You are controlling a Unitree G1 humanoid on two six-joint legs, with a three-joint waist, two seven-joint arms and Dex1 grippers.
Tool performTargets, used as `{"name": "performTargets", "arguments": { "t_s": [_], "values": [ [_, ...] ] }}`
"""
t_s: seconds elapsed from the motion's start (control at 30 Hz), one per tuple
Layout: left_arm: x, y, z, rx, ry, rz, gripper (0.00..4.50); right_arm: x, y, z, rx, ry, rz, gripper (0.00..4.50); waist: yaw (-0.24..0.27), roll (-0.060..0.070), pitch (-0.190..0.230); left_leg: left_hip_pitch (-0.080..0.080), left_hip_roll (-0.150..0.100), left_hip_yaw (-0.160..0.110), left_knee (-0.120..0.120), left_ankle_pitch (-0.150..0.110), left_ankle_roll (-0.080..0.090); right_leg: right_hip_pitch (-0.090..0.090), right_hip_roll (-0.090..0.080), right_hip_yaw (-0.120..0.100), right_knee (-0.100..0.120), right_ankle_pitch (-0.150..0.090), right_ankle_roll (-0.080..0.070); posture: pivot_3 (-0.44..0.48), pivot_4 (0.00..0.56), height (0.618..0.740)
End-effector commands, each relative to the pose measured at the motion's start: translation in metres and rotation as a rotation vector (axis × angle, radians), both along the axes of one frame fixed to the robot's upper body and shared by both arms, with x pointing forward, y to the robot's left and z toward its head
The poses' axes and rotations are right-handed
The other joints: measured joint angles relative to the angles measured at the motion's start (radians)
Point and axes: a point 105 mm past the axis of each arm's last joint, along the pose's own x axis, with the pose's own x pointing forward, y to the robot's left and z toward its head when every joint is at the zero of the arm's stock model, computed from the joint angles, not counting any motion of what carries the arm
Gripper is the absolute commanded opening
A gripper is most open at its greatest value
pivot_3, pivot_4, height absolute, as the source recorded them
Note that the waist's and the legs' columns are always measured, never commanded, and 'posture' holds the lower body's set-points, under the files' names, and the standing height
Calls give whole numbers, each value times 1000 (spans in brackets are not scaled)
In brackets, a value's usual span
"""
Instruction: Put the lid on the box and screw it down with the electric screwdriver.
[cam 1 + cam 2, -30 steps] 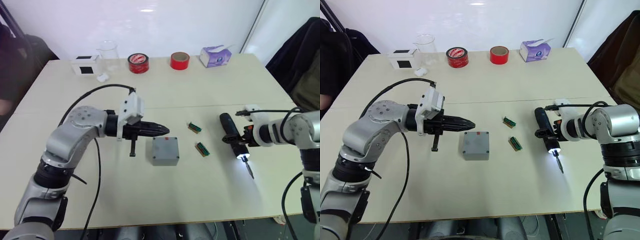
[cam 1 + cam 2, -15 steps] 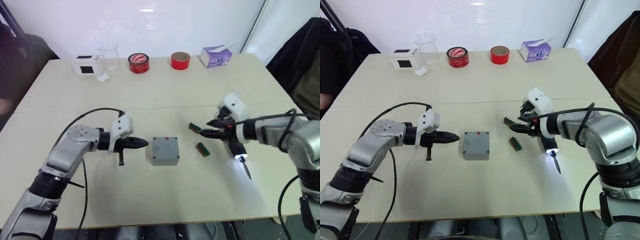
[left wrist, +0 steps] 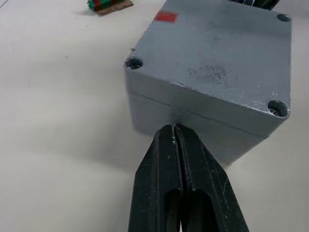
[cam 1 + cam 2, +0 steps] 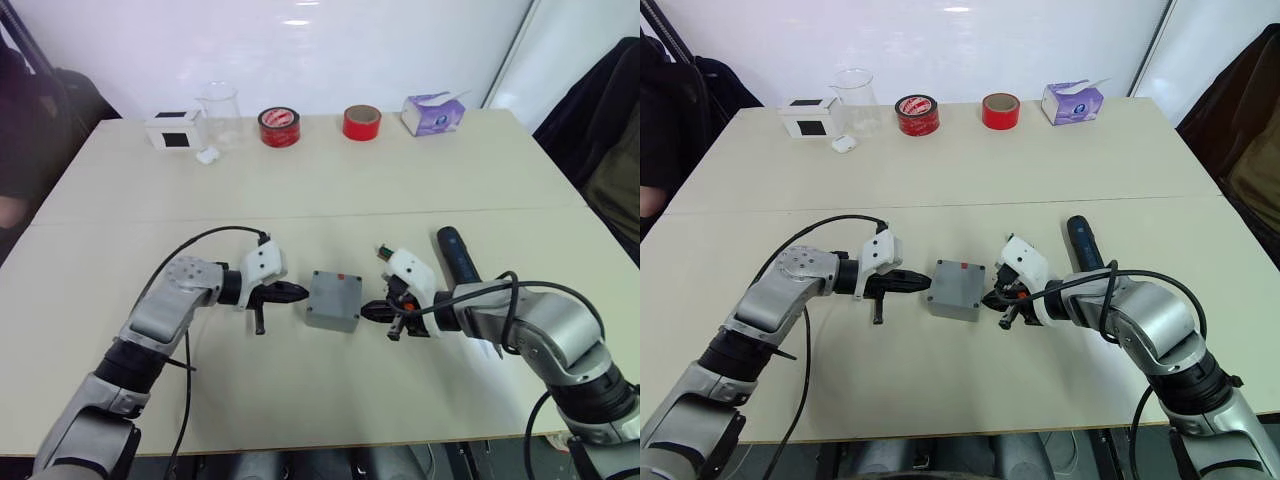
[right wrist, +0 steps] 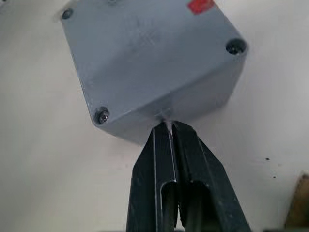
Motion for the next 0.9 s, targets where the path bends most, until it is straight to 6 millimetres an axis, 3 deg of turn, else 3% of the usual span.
{"name": "performTargets", "arguments": {
  "t_s": [0.03,0.23,0.4,0.53,0.63,0.9],
  "values": [
    [5,-14,7,-5,-66,-40,0,-10,14,10,49,2,67,72,0,0,0,0,0,0,0,0,0,0,0,0,0,0,0,0,150,740],
    [13,-16,4,13,-87,-25,0,-19,13,10,29,22,96,72,-1,0,0,0,0,0,0,0,0,0,0,0,0,0,0,0,150,740],
    [6,-1,0,48,-84,-31,0,-13,-5,18,-30,-25,66,72,-1,0,0,0,0,0,0,0,0,0,0,0,0,0,0,0,150,740],
    [-8,15,-1,84,-65,-57,0,10,-29,35,-68,-121,-15,72,-6,0,0,0,1,0,0,0,0,0,0,0,0,0,0,0,150,740],
    [-21,15,0,78,-52,-89,0,37,-37,43,-65,-207,-106,72,-3,0,0,0,1,0,0,0,0,0,0,0,0,0,0,0,150,740],
    [-29,1,1,38,-39,-101,0,51,-20,22,-64,-220,-82,72,-1,0,0,0,0,0,0,0,0,0,0,0,1,0,0,0,150,740]
  ]
}}
